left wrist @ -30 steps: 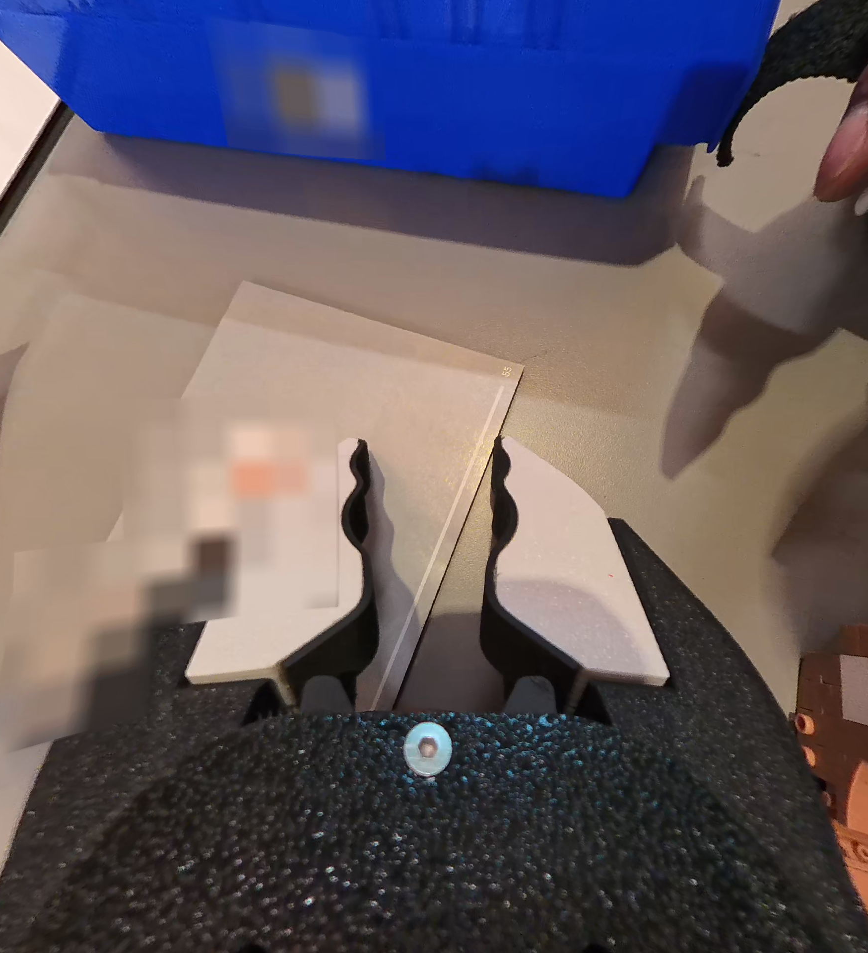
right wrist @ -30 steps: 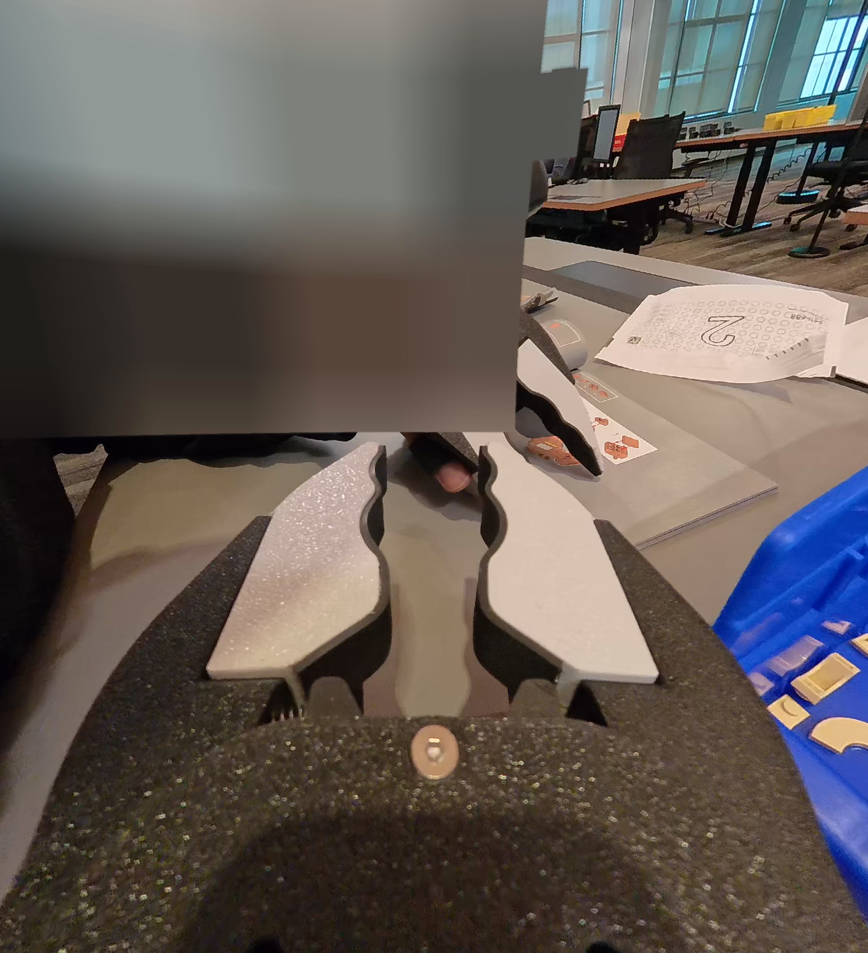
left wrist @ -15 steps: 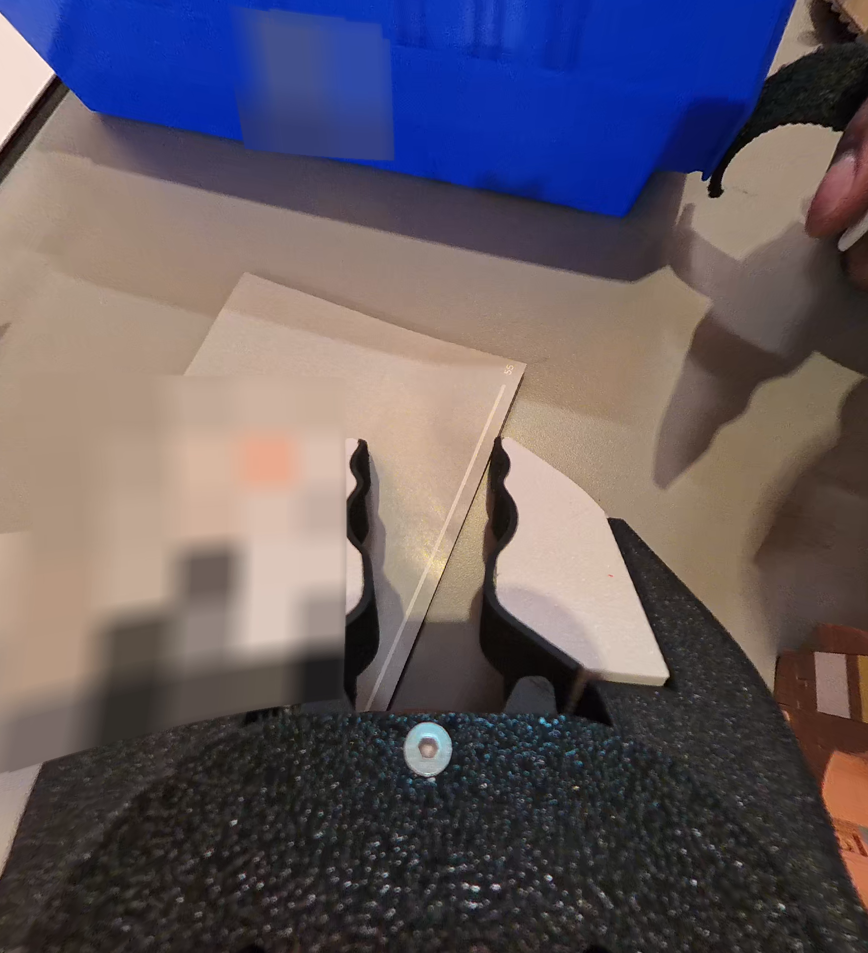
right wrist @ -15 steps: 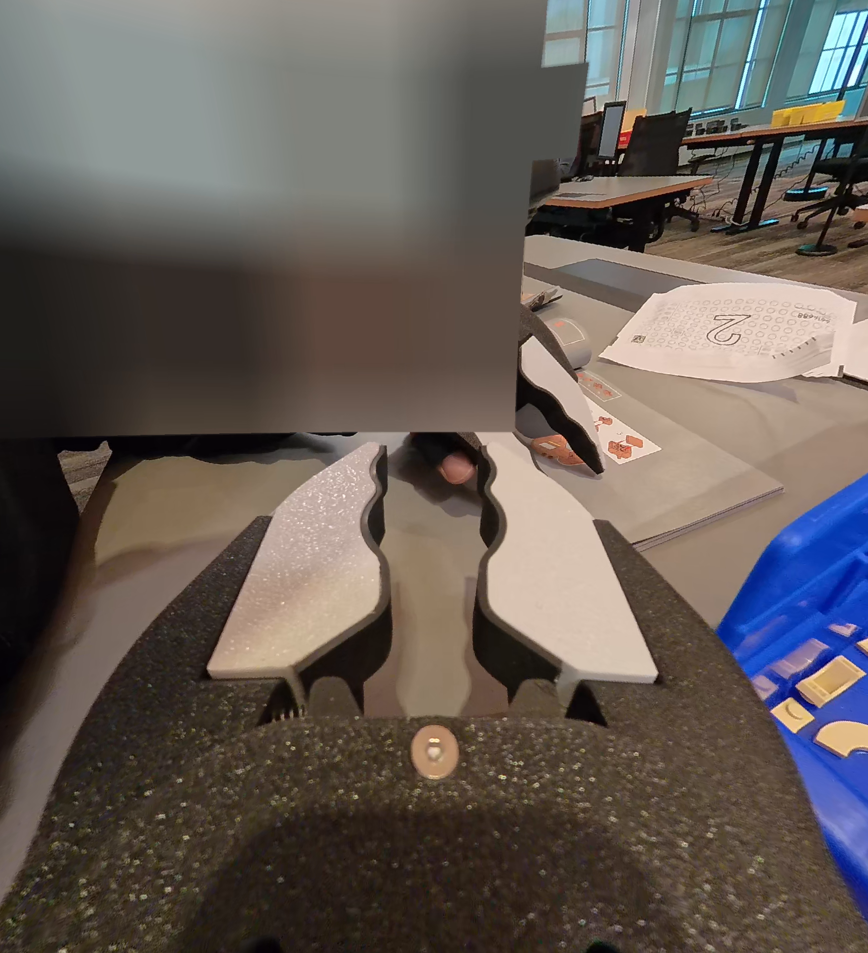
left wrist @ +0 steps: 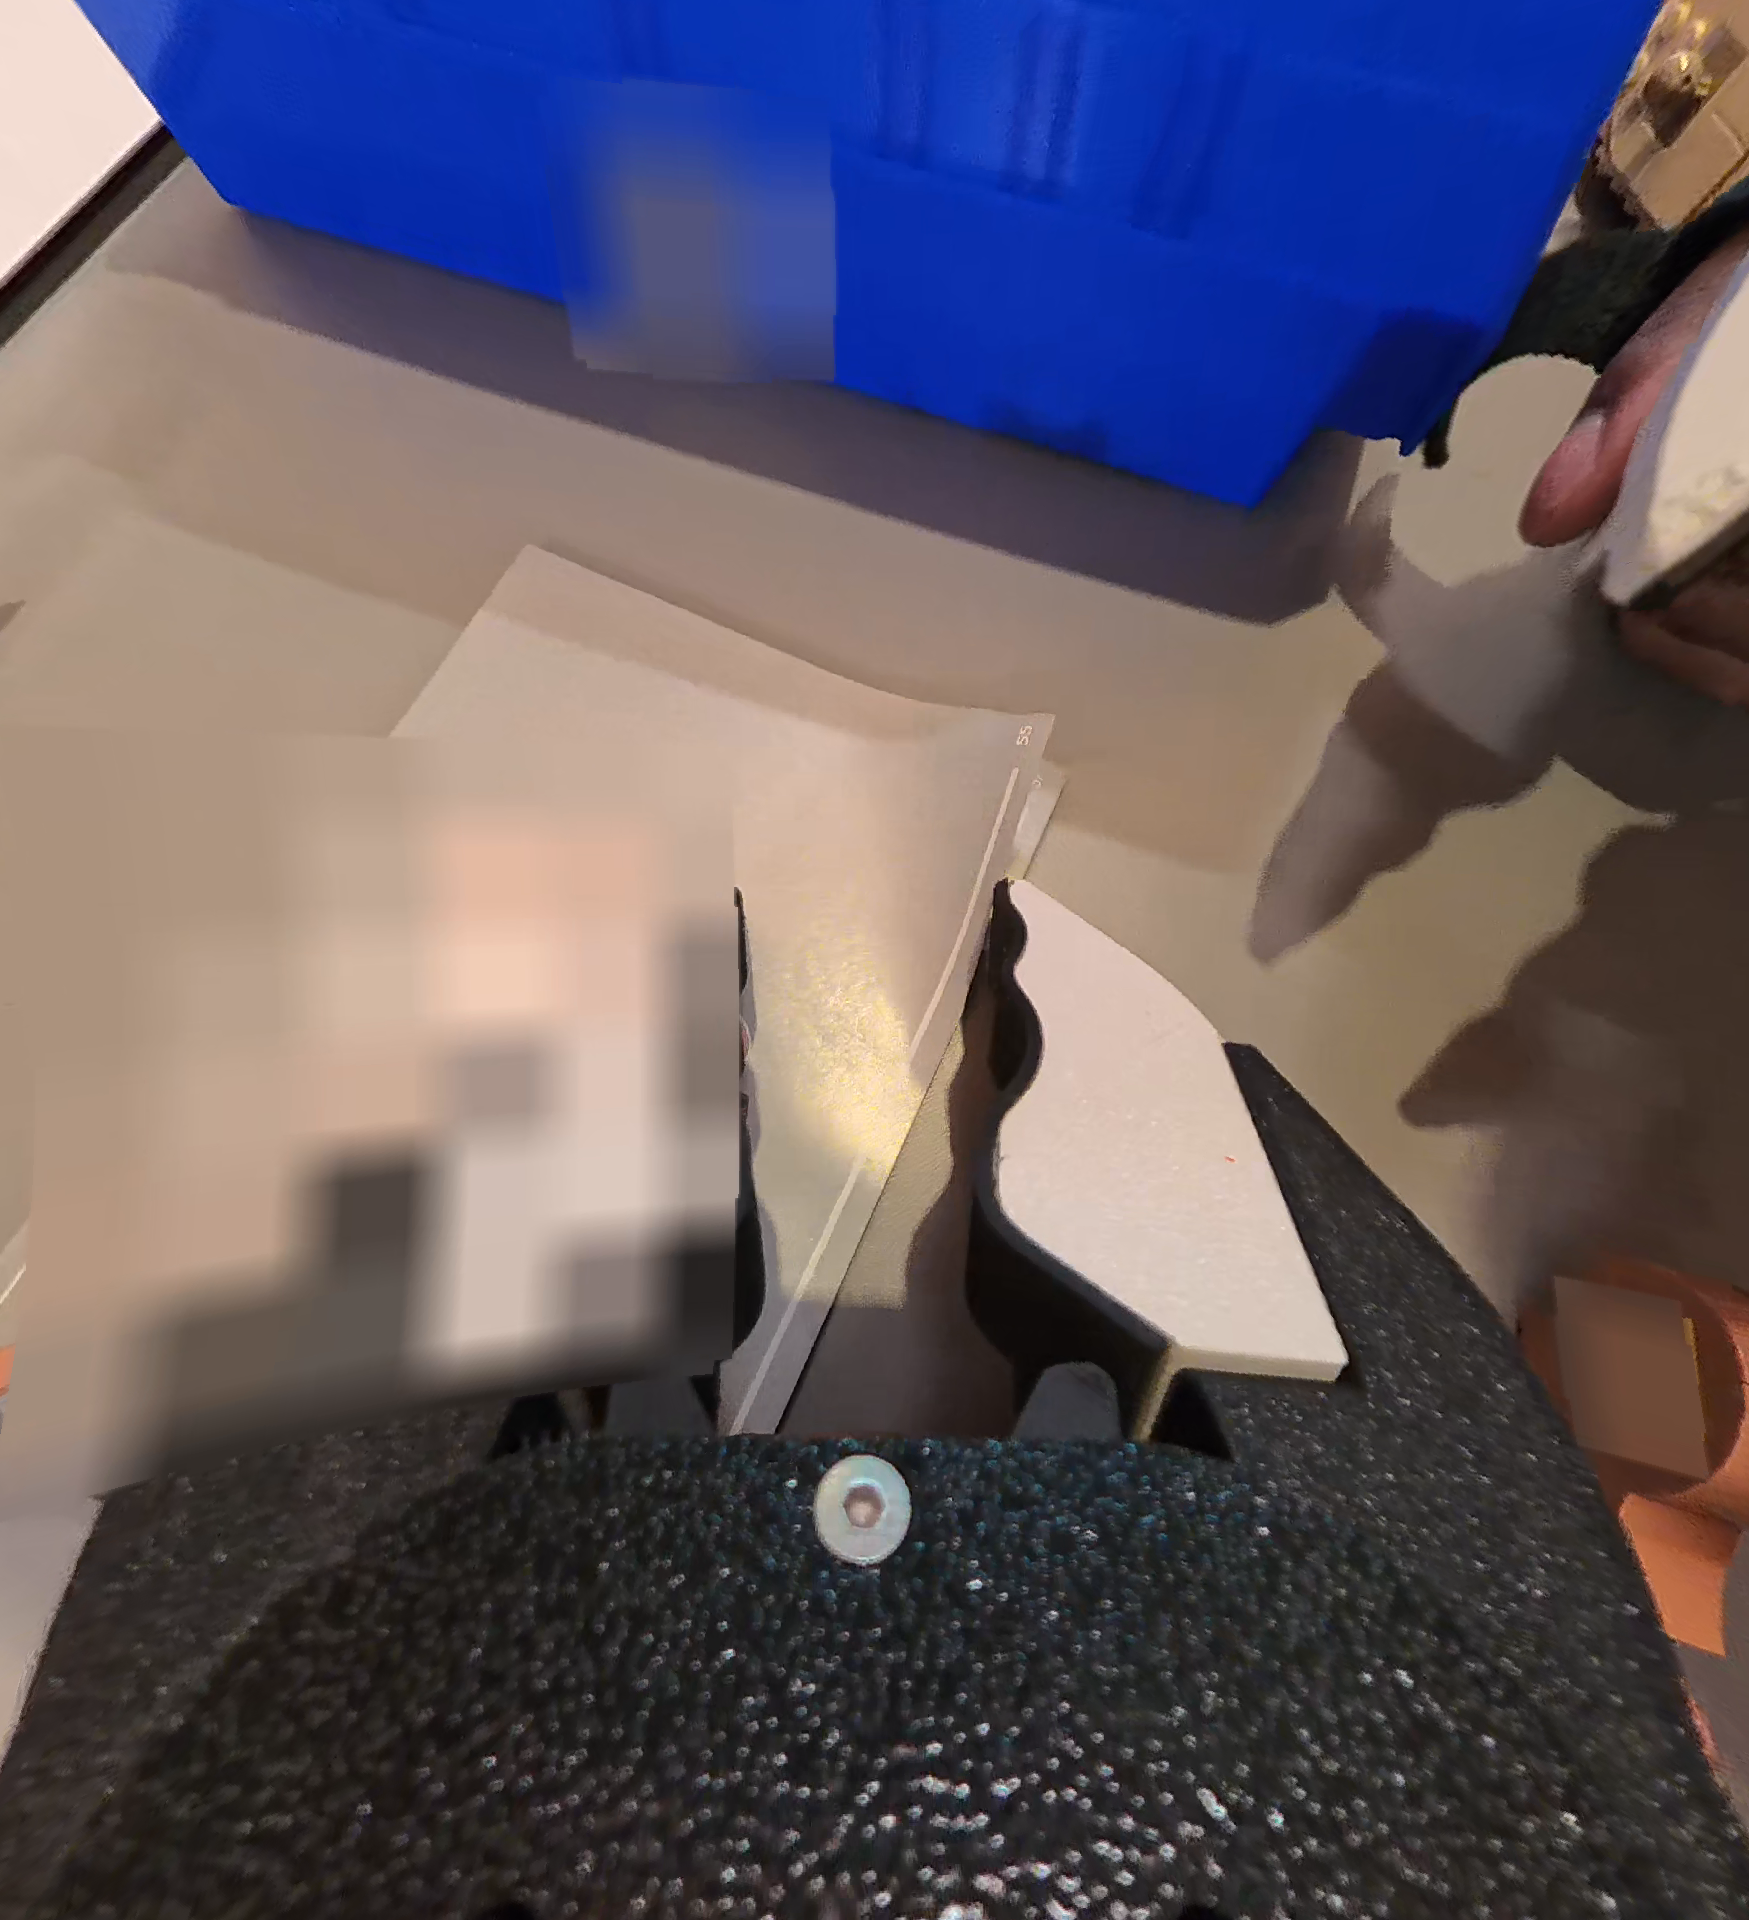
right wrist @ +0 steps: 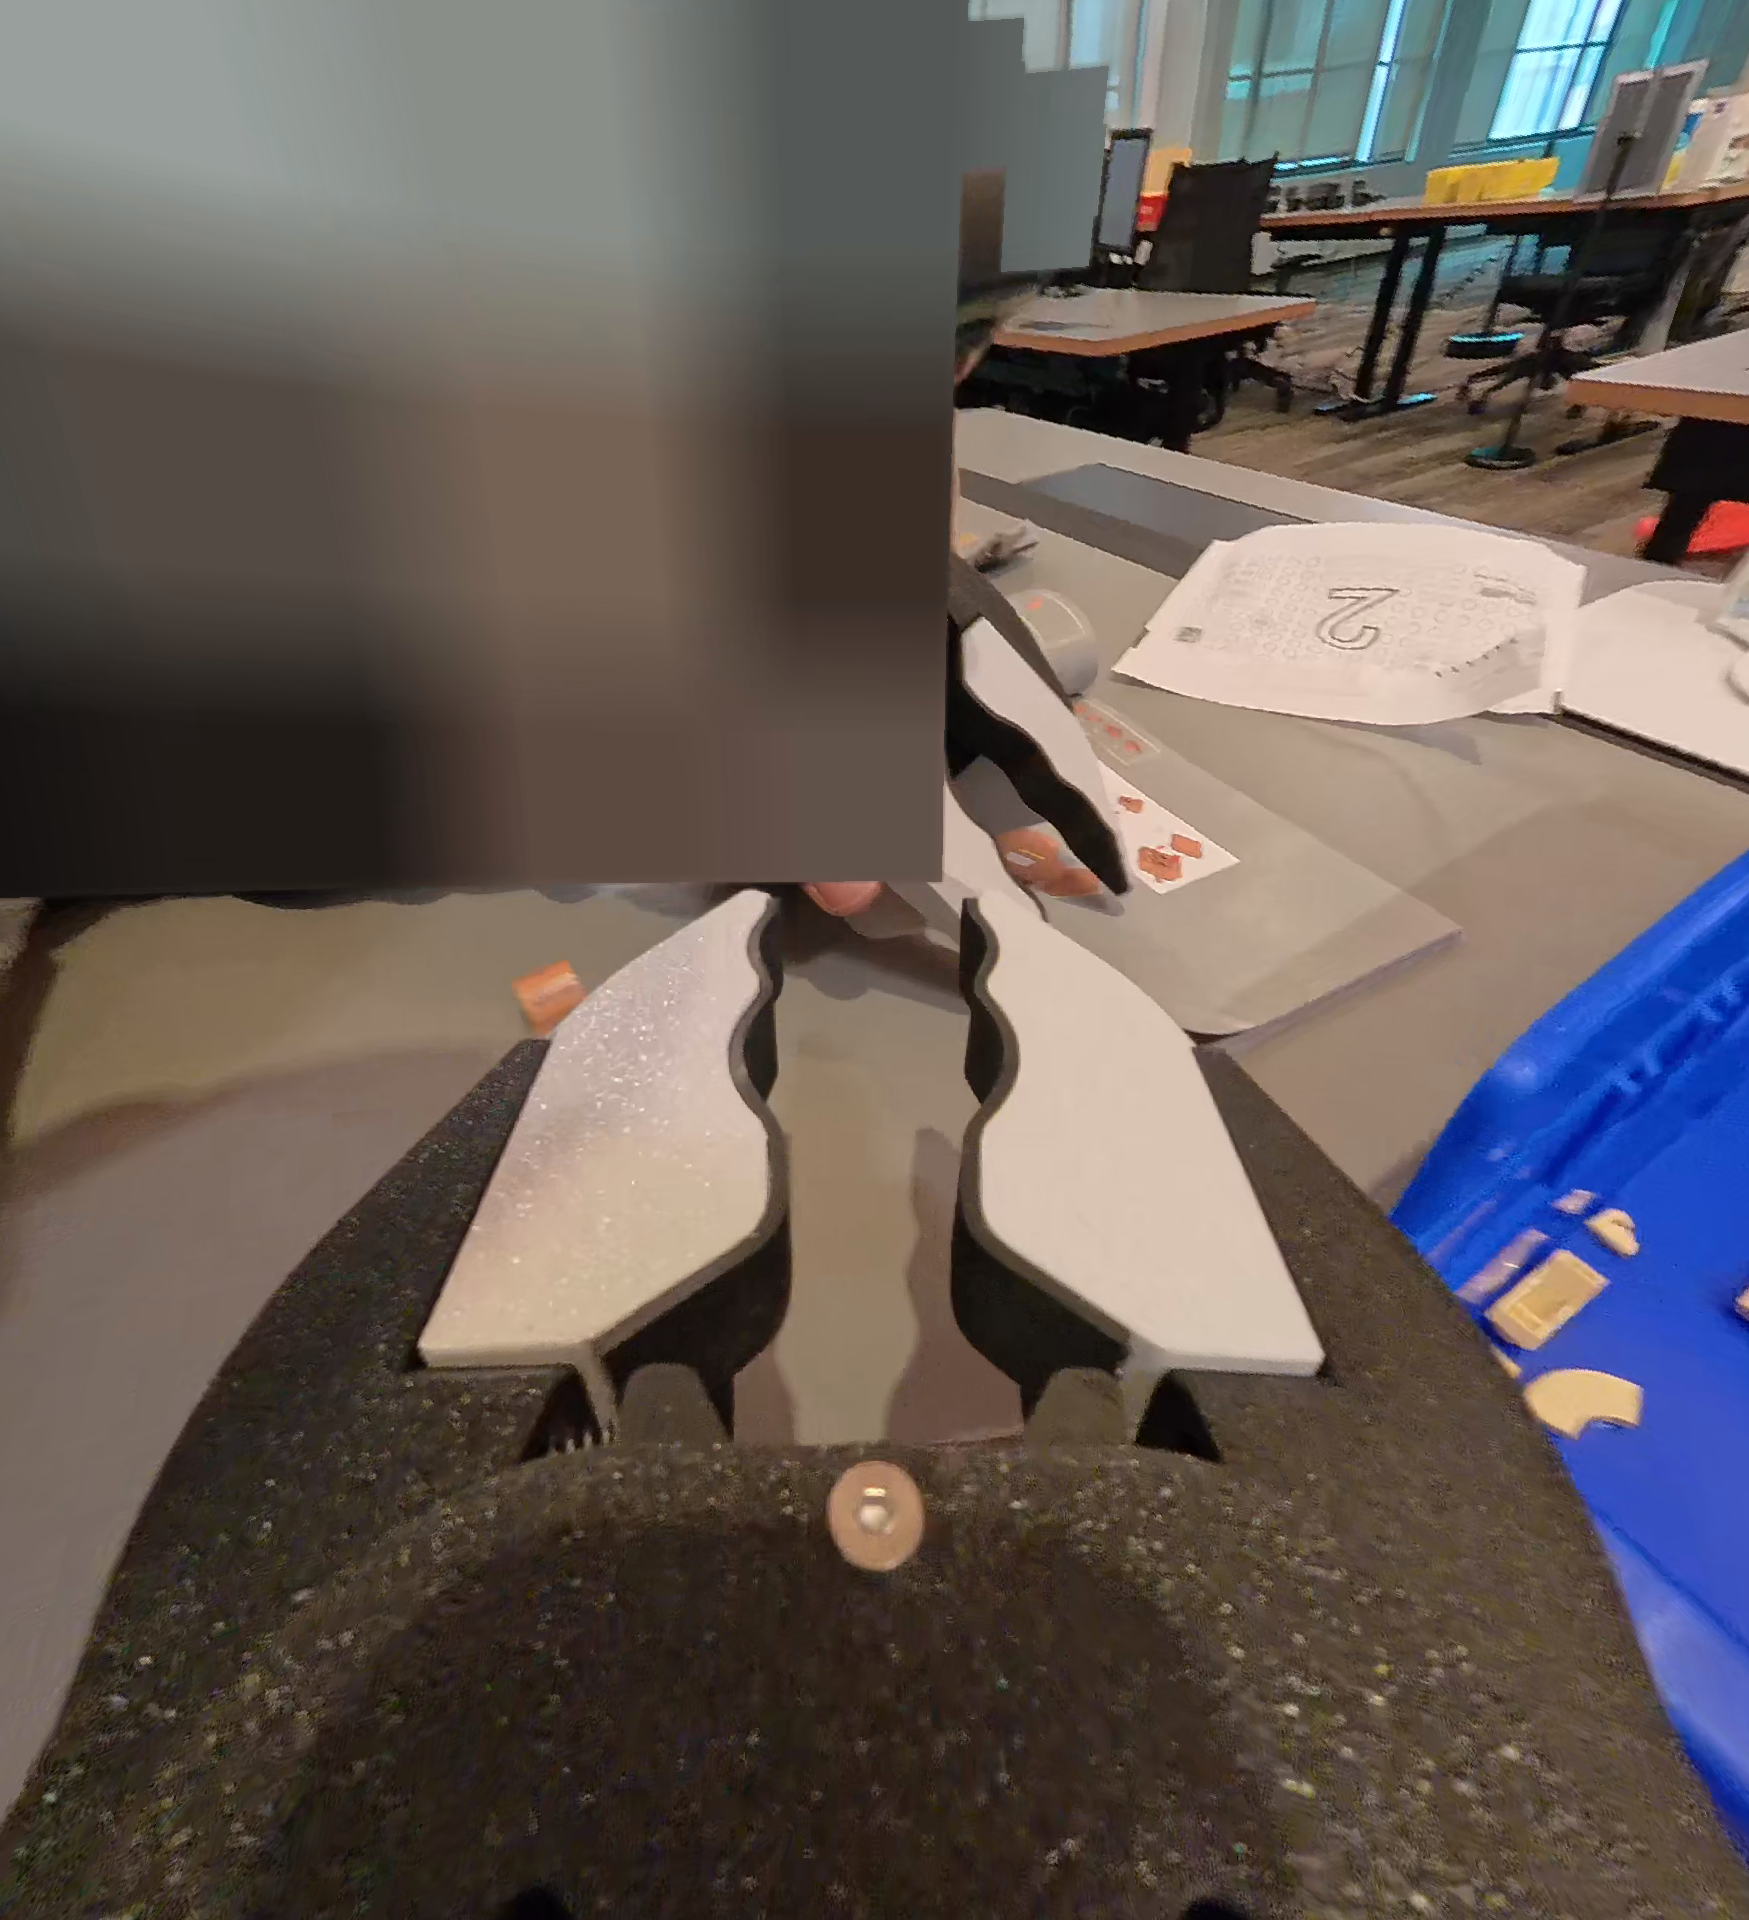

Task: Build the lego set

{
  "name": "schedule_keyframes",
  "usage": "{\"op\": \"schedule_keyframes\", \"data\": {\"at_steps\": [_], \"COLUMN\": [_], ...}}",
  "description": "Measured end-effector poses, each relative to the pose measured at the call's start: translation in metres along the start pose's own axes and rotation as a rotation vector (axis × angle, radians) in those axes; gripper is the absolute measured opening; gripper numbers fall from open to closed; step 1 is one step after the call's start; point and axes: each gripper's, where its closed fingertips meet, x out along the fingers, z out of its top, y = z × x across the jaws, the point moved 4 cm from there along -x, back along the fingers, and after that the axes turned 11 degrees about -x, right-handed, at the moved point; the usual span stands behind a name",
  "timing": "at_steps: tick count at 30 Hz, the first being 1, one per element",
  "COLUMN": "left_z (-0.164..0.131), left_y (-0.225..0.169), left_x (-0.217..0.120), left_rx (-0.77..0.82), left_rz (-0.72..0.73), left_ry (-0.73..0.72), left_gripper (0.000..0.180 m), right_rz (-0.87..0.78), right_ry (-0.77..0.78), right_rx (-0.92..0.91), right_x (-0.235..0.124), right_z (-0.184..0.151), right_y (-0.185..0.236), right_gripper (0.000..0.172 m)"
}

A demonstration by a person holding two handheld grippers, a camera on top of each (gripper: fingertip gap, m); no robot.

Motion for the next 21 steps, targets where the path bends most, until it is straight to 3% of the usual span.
{"op": "schedule_keyframes", "data": {"at_steps": [5,12,21], "left_z": [0.002,0.005,0.006], "left_y": [0.003,0.009,0.009], "left_x": [-0.003,-0.008,-0.01], "left_rx": [-0.037,-0.095,-0.091], "left_rz": [-0.003,0.002,0.027], "left_ry": [-0.038,-0.095,-0.114], "left_gripper": [0.044,0.044,0.043], "right_rz": [-0.19,-0.264,-0.373], "right_ry": [0.194,0.422,0.526], "right_rx": [-0.238,-0.393,-0.48], "right_x": [0.011,0.03,0.055], "right_z": [-0.014,-0.031,-0.034], "right_y": [-0.009,-0.007,-0.018], "right_gripper": [0.029,0.029,0.027]}}
